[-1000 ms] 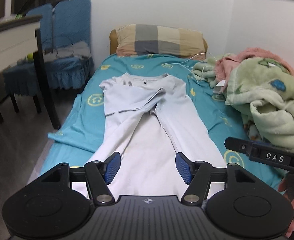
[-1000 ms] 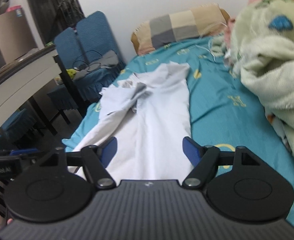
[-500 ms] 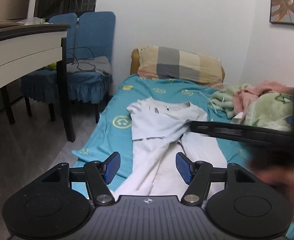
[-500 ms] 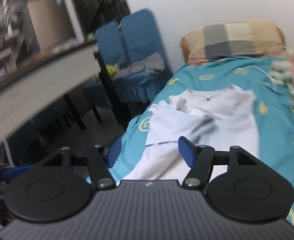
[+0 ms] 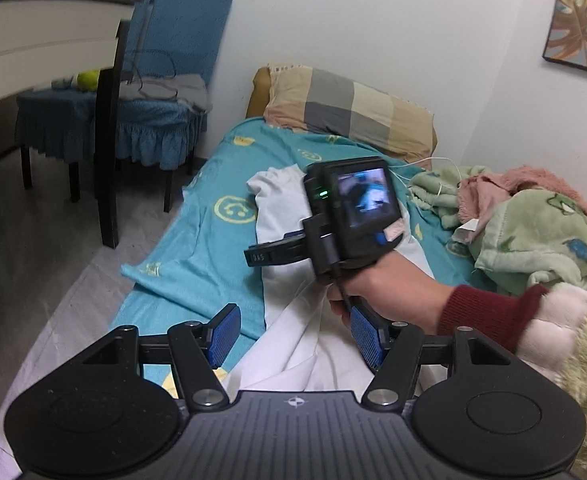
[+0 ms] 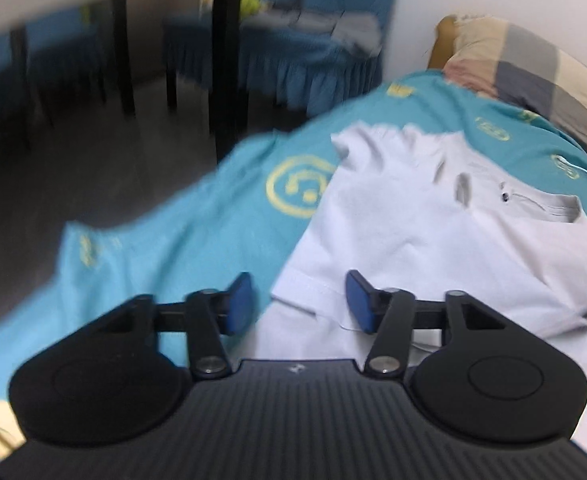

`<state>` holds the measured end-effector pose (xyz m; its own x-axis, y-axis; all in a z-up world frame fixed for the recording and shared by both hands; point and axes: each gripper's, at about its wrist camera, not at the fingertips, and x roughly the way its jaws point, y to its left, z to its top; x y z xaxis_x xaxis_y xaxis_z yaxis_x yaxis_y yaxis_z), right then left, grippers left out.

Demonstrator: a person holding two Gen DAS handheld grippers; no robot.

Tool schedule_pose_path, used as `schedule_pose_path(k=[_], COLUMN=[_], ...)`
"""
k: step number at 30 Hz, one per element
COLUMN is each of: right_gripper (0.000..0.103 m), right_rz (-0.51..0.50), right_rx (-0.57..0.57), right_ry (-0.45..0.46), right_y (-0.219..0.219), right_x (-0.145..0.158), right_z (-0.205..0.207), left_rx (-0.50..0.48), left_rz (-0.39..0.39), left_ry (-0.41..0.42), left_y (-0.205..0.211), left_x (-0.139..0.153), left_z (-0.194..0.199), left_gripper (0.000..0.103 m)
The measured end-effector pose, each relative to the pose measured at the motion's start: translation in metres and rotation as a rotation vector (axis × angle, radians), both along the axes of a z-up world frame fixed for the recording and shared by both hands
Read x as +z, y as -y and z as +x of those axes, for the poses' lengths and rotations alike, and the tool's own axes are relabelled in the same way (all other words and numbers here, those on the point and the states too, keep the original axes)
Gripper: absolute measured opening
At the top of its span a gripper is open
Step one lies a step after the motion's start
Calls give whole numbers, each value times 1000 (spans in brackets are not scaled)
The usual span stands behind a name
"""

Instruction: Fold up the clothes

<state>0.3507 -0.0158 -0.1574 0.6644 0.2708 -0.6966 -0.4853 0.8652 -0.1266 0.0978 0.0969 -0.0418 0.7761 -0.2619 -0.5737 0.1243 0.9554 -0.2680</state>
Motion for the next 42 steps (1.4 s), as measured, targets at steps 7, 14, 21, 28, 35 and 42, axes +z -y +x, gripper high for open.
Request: schedule_pose_path(k=[7,14,21,28,35,42], right_gripper=[7,6,6,6,9,37], right_rz=[147,321,402,442,464,512], right_rx=[-117,-287,-565,-679,-646,-571], right_ry=[38,120,101,15,27,44], right_y=[23,82,168,211,210,201], right_x=[35,88,65,2,2,69], right_z=[15,53,114,131,118,48], left_rx=[8,-7,-25,-43,-45,2], left_rz=[-9,25,53,82,124,2], left_ry=[11,5,-57,-103,-86,-72], left_y=[2,15,25,34,41,24], left_x=[5,3,-15,-32,-33,-22], left_z=[-10,-12,2,18,21,16], left_gripper=[64,64,64,64,64,64])
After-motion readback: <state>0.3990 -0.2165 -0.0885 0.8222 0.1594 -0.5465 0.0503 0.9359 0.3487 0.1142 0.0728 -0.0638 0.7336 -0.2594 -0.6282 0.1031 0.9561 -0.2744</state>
